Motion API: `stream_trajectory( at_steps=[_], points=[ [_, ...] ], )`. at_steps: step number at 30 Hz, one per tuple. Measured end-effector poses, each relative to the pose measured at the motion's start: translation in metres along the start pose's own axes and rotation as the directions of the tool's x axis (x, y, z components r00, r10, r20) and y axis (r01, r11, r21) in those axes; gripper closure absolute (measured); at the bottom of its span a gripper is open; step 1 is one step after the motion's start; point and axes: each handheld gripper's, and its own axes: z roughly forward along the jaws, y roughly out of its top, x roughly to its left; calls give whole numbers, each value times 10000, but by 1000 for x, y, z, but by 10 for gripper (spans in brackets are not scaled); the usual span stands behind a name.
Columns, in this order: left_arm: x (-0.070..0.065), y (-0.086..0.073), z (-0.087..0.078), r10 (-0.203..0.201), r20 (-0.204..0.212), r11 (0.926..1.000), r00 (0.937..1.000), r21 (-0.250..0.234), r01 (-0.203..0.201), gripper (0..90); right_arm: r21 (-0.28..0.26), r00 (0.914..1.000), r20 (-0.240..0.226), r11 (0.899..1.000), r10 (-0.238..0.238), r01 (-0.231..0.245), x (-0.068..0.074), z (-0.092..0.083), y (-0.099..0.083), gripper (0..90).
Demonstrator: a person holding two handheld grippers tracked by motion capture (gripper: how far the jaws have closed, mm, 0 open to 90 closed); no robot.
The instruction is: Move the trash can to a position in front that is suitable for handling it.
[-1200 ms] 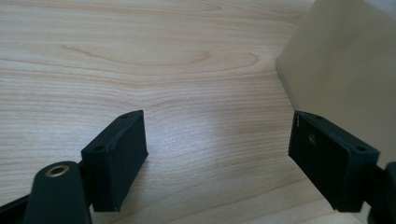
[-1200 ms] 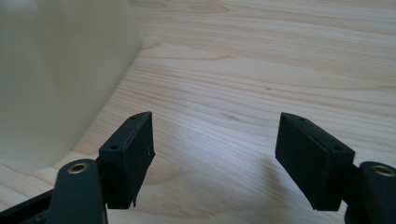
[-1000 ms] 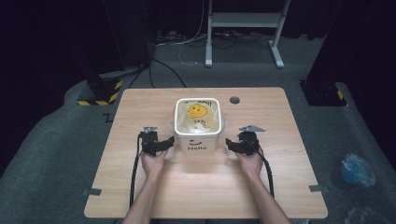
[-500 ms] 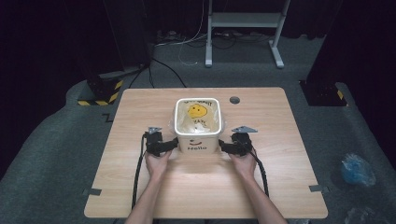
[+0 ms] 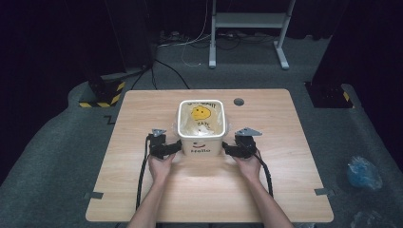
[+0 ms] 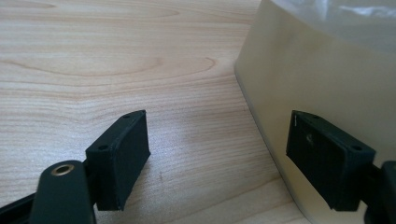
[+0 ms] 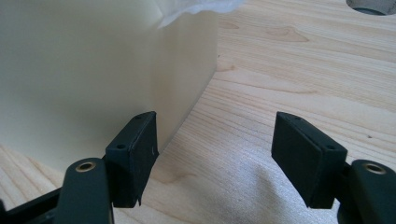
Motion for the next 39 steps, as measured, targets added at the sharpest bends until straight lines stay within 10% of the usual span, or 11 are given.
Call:
stream_trajectory(
  at_steps=[19,39],
  points=[
    [-26,-1,4,579,-117,9983,9983,6,-579,221,-50,10000,-64,10000,-67,66,-14,-18,-12,304],
    [-84,-4,13,1369,179,9904,9904,154,-1372,237,-436,9985,275,9980,468,-455,-47,-63,-43,317]
  ],
)
